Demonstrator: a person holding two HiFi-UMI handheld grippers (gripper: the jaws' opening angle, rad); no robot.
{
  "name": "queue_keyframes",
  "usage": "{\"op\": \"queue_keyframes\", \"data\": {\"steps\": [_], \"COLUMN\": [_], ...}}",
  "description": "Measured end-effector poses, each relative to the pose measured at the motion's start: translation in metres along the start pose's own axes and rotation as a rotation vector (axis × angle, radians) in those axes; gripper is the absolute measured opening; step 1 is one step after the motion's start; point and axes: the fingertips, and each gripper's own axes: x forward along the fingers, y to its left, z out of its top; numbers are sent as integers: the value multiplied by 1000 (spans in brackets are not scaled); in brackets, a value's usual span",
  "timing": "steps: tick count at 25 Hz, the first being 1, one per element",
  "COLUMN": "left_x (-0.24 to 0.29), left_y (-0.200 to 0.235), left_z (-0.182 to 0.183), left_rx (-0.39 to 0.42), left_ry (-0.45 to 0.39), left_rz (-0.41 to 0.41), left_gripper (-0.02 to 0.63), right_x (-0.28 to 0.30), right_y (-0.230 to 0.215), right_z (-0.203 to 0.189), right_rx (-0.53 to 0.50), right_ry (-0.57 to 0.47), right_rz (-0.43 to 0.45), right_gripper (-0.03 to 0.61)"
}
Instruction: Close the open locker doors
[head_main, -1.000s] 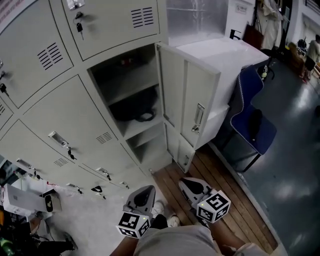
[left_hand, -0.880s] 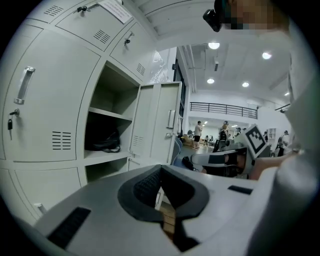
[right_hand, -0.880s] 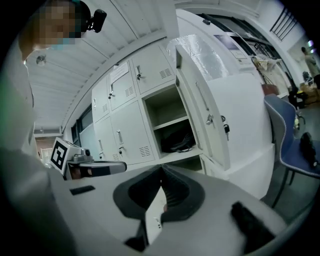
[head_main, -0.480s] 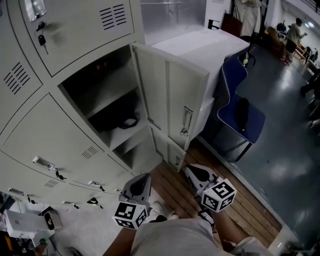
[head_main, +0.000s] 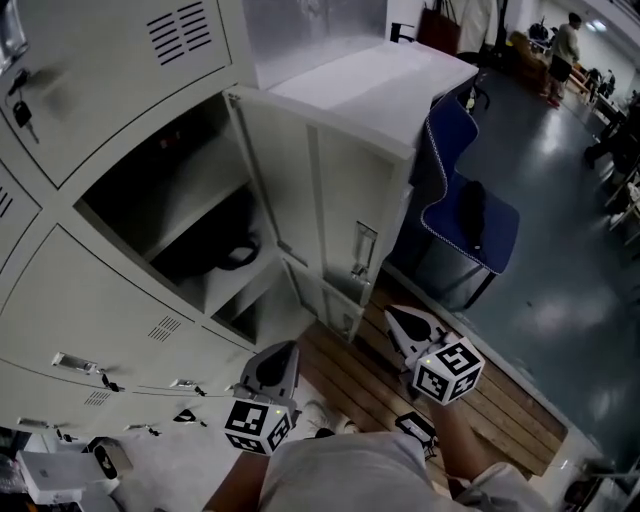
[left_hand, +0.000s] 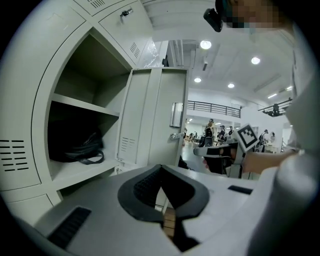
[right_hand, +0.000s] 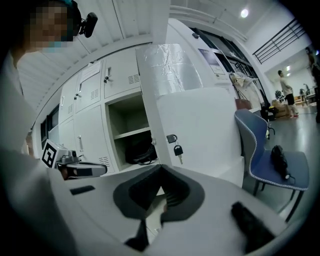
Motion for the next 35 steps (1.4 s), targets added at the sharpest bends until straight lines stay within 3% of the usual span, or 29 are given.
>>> {"op": "queue_keyframes", "data": {"steps": [18, 35], "left_x": [9, -4], "left_y": [37, 43], "left_z": [-12, -17], "left_rx": [-24, -34], "left_ry": [50, 53], "left_rz": [-9, 17], "left_gripper": [14, 14], "right_x": [42, 53], "right_y": [-41, -23], "right_z": [5, -1], "right_rx": [18, 10], "right_ry": [3, 31], "right_rz": [-74, -17], "right_gripper": [28, 28]}}
